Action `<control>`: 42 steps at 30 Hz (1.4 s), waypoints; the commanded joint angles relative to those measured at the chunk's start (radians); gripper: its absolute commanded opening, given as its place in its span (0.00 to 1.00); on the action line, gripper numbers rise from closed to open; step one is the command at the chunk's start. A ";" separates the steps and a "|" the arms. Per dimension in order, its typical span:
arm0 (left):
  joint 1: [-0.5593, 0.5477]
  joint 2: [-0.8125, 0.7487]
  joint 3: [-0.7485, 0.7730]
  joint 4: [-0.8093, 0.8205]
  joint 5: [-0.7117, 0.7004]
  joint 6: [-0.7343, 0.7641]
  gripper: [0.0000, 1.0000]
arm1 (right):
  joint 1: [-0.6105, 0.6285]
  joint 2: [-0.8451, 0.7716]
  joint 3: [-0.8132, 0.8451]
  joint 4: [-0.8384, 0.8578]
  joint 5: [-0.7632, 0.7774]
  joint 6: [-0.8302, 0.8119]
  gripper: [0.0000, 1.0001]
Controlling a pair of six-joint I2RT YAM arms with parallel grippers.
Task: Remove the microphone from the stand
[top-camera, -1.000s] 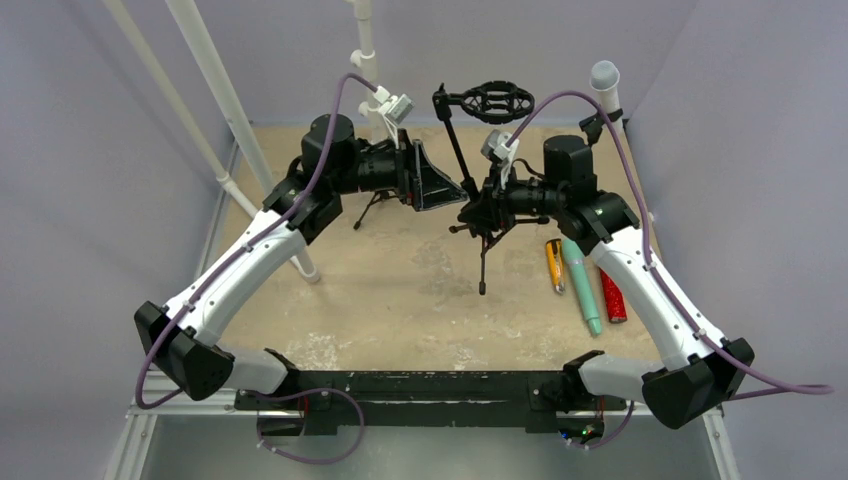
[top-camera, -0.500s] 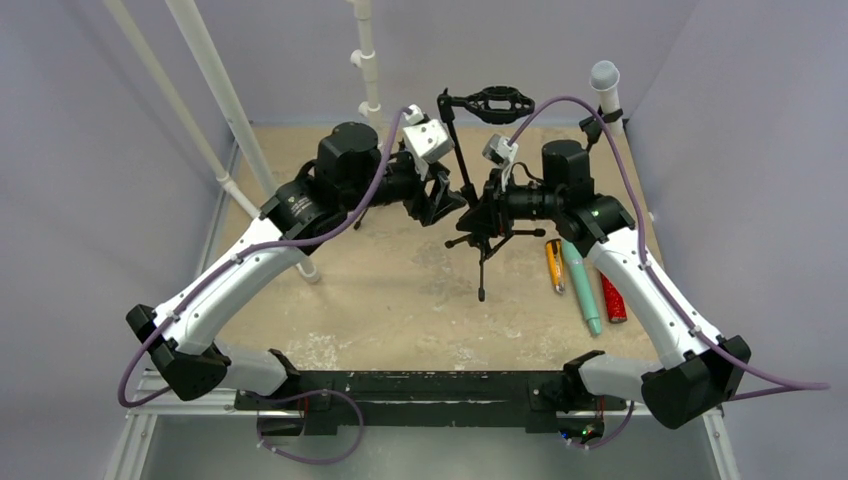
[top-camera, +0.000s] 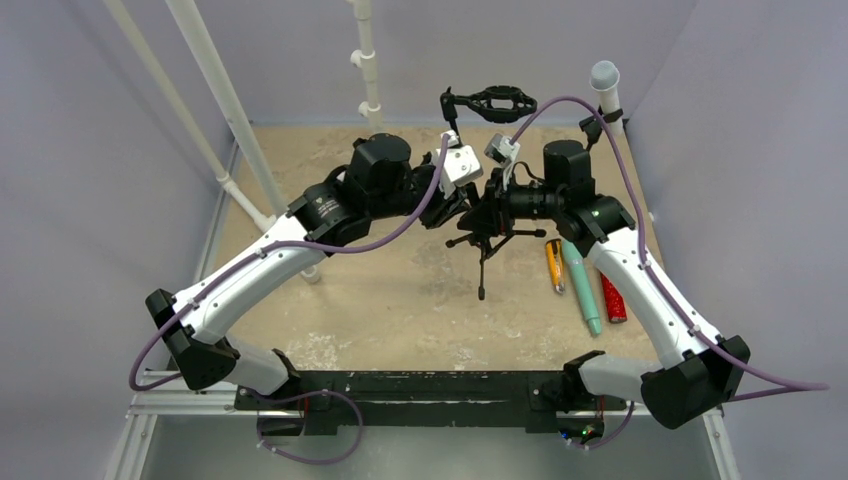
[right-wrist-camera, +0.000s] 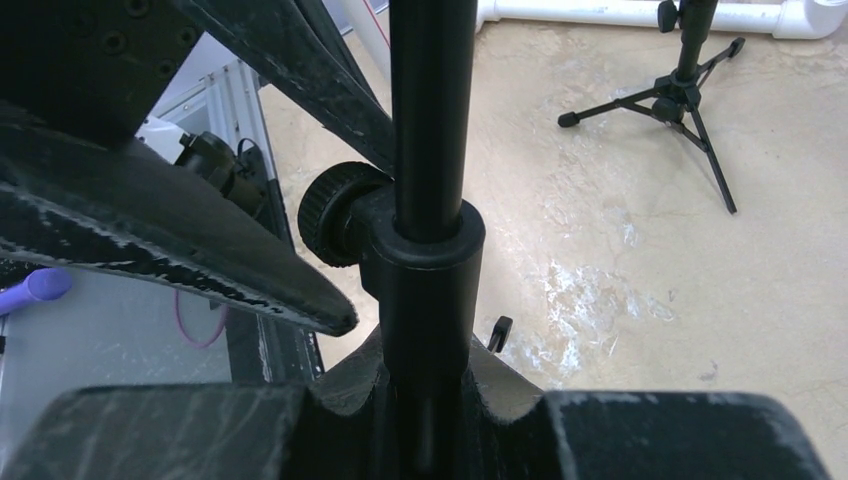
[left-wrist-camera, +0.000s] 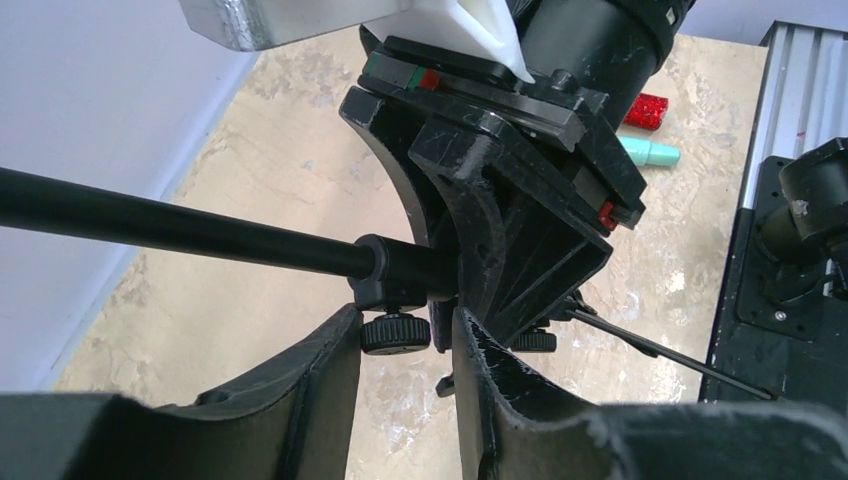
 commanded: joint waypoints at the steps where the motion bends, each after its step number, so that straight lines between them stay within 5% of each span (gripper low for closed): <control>1: -0.007 0.011 0.046 0.011 -0.021 0.033 0.31 | -0.003 -0.038 0.009 0.084 -0.040 0.007 0.00; 5: -0.005 0.013 0.040 0.010 -0.023 0.007 0.00 | -0.004 -0.047 0.006 0.083 -0.038 0.000 0.00; 10: 0.029 0.001 0.020 0.017 0.144 -0.153 0.00 | -0.009 -0.066 -0.001 0.070 -0.003 -0.049 0.00; 16: 0.201 0.012 -0.103 0.316 0.595 -0.699 0.00 | -0.017 -0.081 0.001 0.038 0.013 -0.124 0.00; 17: 0.216 0.012 -0.150 0.403 0.645 -0.787 0.01 | -0.017 -0.081 0.002 0.037 0.012 -0.125 0.00; 20: 0.236 0.004 -0.218 0.589 0.702 -0.952 0.49 | -0.023 -0.083 -0.003 0.041 0.007 -0.124 0.00; 23: 0.236 -0.027 -0.204 0.514 0.655 -0.857 0.82 | -0.027 -0.088 -0.009 0.043 0.006 -0.122 0.00; 25: 0.235 -0.050 -0.168 0.355 0.568 -0.698 0.89 | -0.031 -0.093 -0.013 0.044 0.002 -0.120 0.00; 30: 0.216 -0.082 -0.073 0.159 0.361 -0.414 0.90 | -0.034 -0.092 -0.020 0.056 0.000 -0.104 0.00; 36: 0.048 -0.073 0.010 0.010 0.069 -0.012 0.85 | -0.035 -0.088 -0.025 0.068 -0.005 -0.089 0.00; 42: -0.011 -0.026 0.036 0.002 -0.038 0.145 0.71 | -0.040 -0.093 -0.027 0.064 -0.007 -0.086 0.00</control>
